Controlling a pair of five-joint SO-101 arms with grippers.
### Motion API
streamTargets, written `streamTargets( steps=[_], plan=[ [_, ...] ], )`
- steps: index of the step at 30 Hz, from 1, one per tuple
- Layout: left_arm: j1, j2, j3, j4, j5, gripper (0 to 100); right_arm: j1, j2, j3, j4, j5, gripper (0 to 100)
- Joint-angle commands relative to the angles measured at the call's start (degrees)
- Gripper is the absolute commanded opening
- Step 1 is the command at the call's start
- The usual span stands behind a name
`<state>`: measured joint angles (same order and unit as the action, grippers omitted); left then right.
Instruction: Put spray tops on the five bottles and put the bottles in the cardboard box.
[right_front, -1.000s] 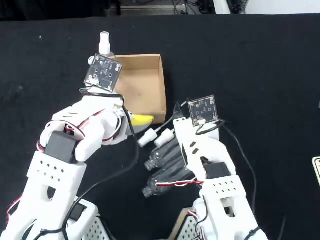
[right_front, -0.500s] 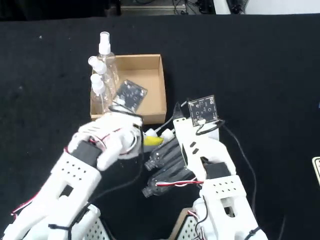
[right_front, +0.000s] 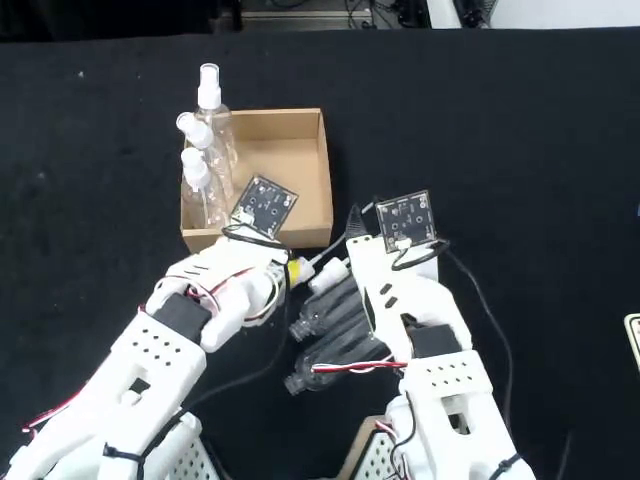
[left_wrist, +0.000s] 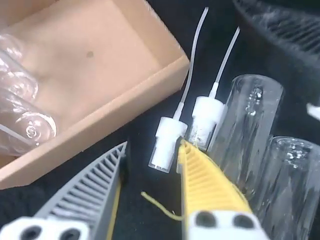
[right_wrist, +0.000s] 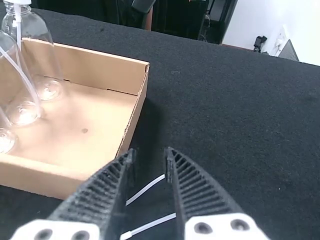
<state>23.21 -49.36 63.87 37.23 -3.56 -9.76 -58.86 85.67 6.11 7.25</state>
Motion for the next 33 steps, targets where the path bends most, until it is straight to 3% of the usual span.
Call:
streamTargets(
  steps=[1, 6, 10, 16, 25, 29, 33],
  plan=[
    [0.7, -1.1, -0.4, -1.2, 0.7, 16, -0.7, -2.1, -0.6, -1.6, 0.6, 8.5],
    [0.1, -1.1, -0.3, -1.2, 0.7, 15, -0.4, -2.0, -1.5, -0.5, 0.7, 8.6],
    [0.0, -1.1, -0.3, -1.2, 0.7, 15, -0.4, -2.0, -8.7, 11.7, 1.2, 8.6],
    [0.0, -1.1, -0.3, -1.2, 0.4, 16, -0.7, -2.0, -24.8, 36.2, 15.6, 8.6],
    [0.0, -1.1, -0.3, -1.1, 0.6, 16, -0.7, -2.0, -32.7, 59.5, 27.7, 8.8],
    [0.0, -1.1, -0.2, -1.1, 0.4, 16, -0.7, -2.4, -33.1, 70.9, 36.7, 18.6],
    [0.0, -1.1, -0.2, -1.1, 0.4, 16, -0.7, -2.0, -33.0, 71.4, 43.6, 28.1]
  ],
)
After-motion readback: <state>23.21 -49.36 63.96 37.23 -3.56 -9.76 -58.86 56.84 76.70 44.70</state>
